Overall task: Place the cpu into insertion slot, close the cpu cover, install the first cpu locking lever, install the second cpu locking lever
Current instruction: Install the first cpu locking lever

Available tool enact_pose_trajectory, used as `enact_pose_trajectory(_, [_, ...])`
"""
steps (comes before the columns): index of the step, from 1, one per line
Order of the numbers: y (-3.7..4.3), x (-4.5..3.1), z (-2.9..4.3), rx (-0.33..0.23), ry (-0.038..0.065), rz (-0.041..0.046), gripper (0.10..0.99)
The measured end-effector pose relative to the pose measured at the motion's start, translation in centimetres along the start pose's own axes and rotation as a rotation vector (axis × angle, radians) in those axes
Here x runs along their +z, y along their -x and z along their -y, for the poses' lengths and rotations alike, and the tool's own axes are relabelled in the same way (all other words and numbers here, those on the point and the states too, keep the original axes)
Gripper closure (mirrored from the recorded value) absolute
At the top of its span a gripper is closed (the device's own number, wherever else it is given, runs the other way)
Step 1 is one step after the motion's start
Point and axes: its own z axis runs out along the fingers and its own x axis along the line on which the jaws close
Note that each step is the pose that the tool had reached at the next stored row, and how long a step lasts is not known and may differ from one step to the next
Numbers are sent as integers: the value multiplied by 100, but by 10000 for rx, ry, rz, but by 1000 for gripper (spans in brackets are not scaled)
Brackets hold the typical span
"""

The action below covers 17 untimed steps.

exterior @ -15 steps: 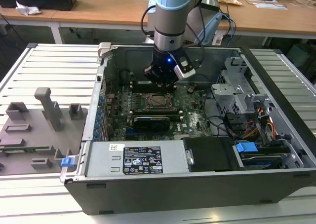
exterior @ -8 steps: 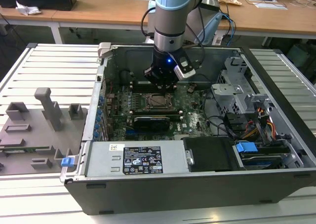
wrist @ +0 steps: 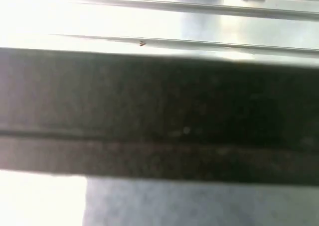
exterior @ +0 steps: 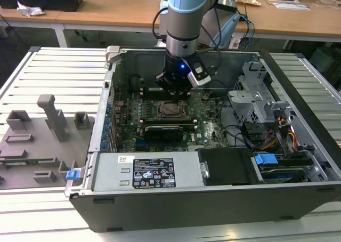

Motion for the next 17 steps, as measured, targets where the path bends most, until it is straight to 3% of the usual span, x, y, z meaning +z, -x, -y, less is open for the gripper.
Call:
enact_pose_trajectory(3, [1, -60, -5, 0, -2, -1, 980])
enact_pose_trajectory(17, [15, -47, 20, 0, -16, -2, 980])
